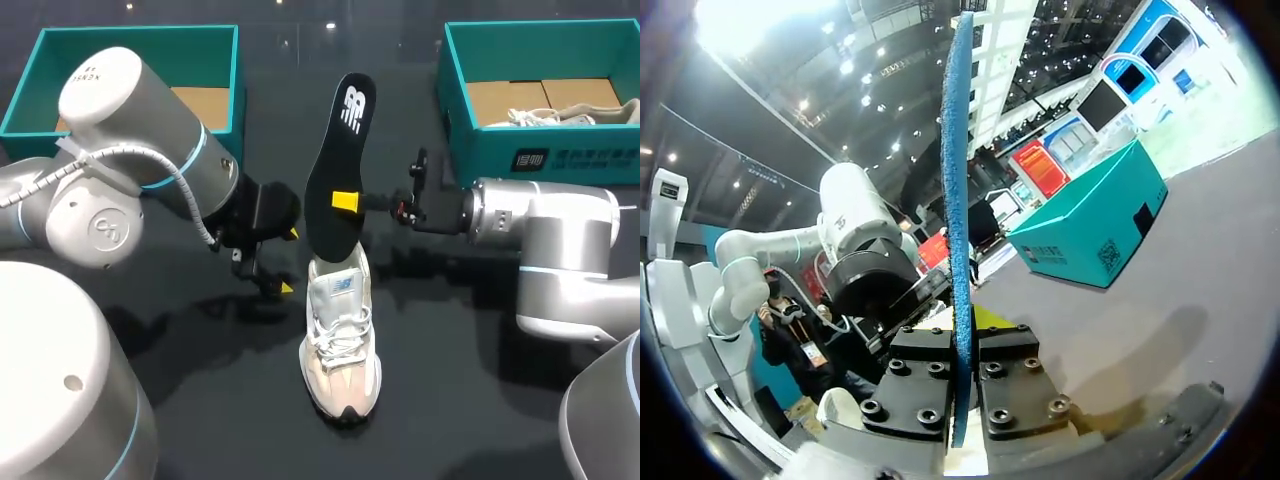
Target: Take the shoe out of the shoebox, open the shoe tongue, remove and reinsert the insole, then place the shoe into the shoebox
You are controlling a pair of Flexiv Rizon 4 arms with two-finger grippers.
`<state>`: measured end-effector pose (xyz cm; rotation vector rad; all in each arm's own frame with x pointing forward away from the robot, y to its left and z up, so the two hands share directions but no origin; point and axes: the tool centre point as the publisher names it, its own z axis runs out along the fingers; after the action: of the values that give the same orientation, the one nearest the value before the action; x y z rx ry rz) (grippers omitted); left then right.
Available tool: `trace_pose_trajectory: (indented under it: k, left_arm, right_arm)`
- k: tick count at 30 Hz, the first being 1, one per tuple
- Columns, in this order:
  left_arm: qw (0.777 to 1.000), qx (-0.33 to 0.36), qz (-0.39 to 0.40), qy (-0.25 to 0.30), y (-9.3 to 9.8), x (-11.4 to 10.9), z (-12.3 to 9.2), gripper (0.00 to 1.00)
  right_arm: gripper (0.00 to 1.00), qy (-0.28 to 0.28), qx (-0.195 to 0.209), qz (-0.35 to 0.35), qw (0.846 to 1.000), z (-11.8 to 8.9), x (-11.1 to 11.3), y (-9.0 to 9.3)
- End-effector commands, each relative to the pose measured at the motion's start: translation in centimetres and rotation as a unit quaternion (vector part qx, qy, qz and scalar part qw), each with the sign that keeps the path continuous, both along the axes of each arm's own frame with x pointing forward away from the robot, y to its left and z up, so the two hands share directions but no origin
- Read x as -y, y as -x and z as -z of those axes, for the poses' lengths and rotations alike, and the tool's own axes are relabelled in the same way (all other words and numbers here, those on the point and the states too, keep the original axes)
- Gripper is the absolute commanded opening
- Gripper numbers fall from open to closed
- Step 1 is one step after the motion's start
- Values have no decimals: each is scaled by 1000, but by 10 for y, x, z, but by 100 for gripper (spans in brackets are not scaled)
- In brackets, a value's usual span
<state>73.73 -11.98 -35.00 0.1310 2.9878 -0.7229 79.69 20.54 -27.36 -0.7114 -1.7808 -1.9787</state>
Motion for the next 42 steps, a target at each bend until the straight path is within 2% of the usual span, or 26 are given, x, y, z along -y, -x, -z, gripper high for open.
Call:
trace_pose_trajectory:
  k: [1, 16, 22, 37, 42]
  left_arm:
    - [1000, 1, 0, 0, 1, 0, 1, 100]
    - [1000, 1, 0, 0, 1, 0, 1, 100]
    - [1000, 1, 0, 0, 1, 0, 1, 100]
    - [1000, 1, 0, 0, 1, 0, 1, 100]
    - [1000, 1, 0, 0, 1, 0, 1, 100]
  right_arm:
    - [0, 7, 6, 2, 1000, 2, 1, 0]
    - [0, 48, 47, 29, 997, 13, -4, 8]
    - [0, 39, 75, 23, 996, 14, 1, 15]
    - [0, 37, 76, 20, 996, 16, 1, 15]
    - [0, 39, 101, 28, 994, 21, 9, 16]
